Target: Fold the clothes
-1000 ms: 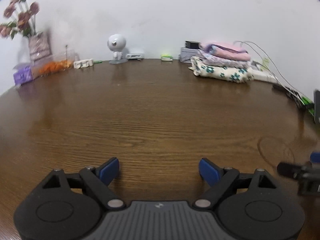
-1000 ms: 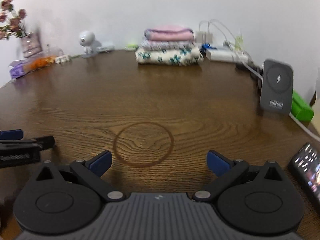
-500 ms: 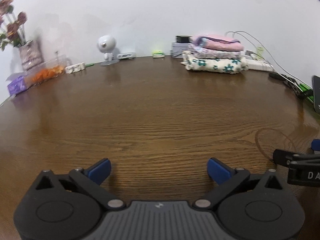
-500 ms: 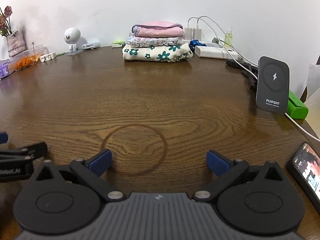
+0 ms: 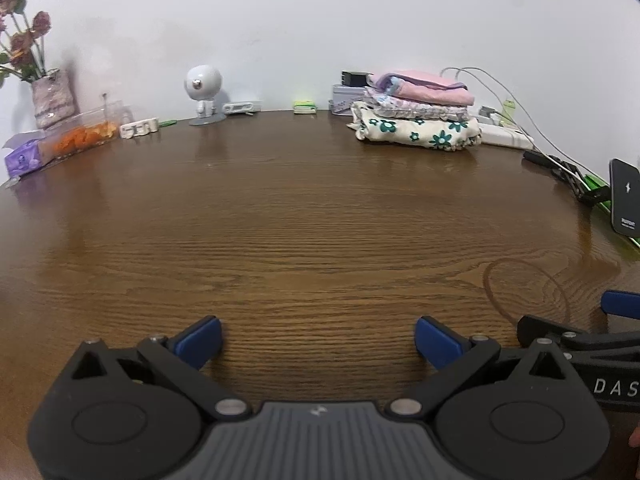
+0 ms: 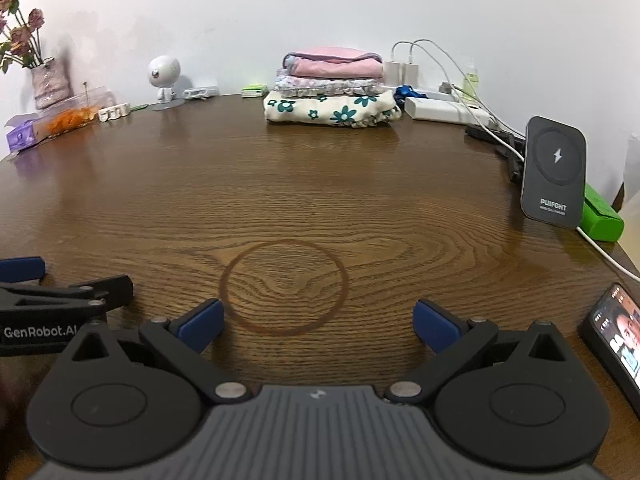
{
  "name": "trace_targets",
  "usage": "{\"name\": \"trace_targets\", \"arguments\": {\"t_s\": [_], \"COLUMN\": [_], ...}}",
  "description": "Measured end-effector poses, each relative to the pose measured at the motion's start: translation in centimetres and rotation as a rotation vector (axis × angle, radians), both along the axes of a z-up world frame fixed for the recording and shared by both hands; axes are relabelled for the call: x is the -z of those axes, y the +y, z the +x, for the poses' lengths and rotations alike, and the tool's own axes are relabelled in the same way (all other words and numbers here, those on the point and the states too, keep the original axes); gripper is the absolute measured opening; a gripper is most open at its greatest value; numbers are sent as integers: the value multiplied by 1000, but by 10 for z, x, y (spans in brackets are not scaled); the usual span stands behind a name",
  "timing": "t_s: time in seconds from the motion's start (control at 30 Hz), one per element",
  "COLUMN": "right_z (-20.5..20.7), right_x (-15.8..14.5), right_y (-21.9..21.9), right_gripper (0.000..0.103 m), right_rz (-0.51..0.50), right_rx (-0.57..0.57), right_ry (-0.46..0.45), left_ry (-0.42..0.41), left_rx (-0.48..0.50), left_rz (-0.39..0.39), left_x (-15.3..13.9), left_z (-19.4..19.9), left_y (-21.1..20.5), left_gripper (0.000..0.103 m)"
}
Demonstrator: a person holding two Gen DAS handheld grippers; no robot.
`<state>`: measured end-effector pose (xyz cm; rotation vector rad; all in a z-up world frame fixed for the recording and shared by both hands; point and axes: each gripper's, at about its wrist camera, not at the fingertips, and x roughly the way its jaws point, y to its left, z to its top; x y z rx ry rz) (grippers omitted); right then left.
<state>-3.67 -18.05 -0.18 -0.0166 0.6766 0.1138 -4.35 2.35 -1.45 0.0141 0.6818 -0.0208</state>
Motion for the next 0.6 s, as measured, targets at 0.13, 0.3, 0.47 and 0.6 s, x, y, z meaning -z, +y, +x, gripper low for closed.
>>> {"name": "trace_targets", "arguments": {"t_s": [0.13,0.3,0.47,0.6], "right_z": [1,-1,-1,0], "right_x": [-1,-1,-1,-1], "right_y": [-1,-2,0,0], "right_gripper": [102,102,102,102], "right_rz": [8,17,10,7], "right_rx": [0,-3,4,10], "right_ry": [1,-2,-3,-2], "left_ry": [-1,-1,-2,-2], "left_rx": [3,3,-3,-7], "left_rz": [-1,2,2,2], "left_x": [0,0,0,0], "left_z": [-1,-1,-1,-1], "left_y": [0,-2,-2,-2], "left_gripper": [103,103,103,103]}}
